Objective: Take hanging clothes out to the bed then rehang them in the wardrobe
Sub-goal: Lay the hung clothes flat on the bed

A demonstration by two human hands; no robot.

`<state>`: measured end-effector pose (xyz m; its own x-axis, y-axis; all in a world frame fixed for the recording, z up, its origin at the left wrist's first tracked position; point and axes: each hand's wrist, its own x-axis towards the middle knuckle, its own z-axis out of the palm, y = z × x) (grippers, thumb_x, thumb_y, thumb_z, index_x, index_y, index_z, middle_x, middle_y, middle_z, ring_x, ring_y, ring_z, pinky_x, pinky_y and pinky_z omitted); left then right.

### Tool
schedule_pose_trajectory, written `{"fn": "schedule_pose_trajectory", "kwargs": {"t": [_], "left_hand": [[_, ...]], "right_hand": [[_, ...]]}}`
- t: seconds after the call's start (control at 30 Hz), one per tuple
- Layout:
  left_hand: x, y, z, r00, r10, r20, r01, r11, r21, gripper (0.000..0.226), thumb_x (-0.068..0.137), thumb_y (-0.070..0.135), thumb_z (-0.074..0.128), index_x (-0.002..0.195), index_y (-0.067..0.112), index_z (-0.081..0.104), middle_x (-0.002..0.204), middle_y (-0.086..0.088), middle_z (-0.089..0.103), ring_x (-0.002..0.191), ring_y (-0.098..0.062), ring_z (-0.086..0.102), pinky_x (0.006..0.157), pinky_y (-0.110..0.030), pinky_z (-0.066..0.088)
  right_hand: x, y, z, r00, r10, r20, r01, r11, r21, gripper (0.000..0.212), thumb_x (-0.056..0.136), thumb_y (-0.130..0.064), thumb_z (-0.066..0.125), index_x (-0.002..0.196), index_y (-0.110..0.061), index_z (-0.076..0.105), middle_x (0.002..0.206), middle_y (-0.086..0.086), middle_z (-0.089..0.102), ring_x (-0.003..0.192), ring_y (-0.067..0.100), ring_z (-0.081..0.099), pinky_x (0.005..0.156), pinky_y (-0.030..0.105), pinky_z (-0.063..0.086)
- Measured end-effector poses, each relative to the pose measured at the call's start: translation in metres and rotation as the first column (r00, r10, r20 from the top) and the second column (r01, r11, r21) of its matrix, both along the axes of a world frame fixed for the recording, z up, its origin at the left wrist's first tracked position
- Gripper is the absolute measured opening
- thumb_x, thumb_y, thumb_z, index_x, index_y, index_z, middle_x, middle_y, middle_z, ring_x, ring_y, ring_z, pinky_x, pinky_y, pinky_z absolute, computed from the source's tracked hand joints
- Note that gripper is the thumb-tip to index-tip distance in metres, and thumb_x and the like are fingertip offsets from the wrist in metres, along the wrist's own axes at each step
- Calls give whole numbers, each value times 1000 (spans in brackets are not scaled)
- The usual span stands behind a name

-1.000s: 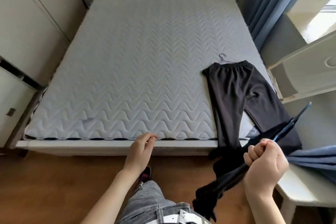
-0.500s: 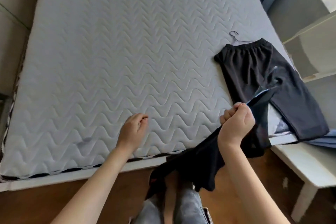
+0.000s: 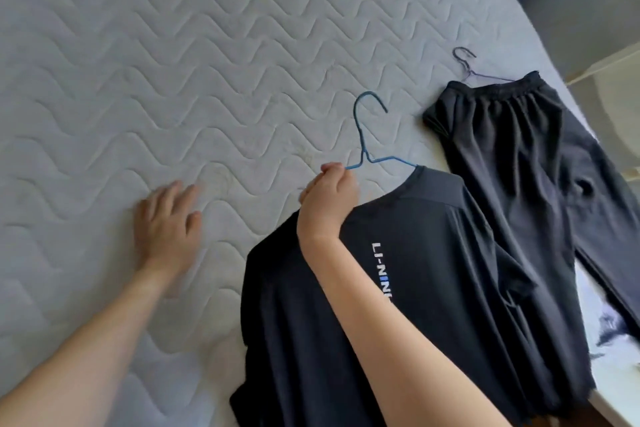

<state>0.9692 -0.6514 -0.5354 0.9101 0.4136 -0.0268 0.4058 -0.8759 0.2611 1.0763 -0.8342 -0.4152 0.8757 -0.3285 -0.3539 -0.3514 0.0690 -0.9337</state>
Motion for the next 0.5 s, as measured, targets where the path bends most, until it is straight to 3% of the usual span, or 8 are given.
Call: {"fn": "schedule_pose_trajectory", "kwargs": {"t": [0.1, 0.2, 0.5], "left_hand": [[-2, 2, -19, 999, 7, 37, -10, 997, 74, 52, 92, 37, 38, 140, 21, 52, 146, -9, 49, 131, -35, 43, 111, -48, 27], [-2, 4, -20, 994, 11, 112, -20, 996, 86, 50, 92, 35, 42, 139, 20, 54, 144, -8, 52, 128, -36, 46, 110, -50, 31], [-1, 1, -23, 995, 55, 78, -64, 992, 112, 50, 90, 33, 42, 136, 21, 58, 144, -9, 53, 131, -35, 46, 113, -53, 27]], "right_hand": [[27, 11, -31, 999, 24, -35, -27, 996, -80, 28, 92, -27, 30, 72, -22, 49, 69, 5, 50, 69, 25, 49, 70, 48, 47], [57, 23, -53, 998, 22, -60, -29, 992, -127, 31, 97, -21, 29, 76, -21, 52, 75, 12, 54, 72, 28, 55, 71, 40, 48], [159, 94, -61, 997, 47, -68, -54, 994, -99, 35, 102, -16, 28, 73, -13, 48, 66, 0, 45, 64, 19, 46, 69, 40, 47]]}}
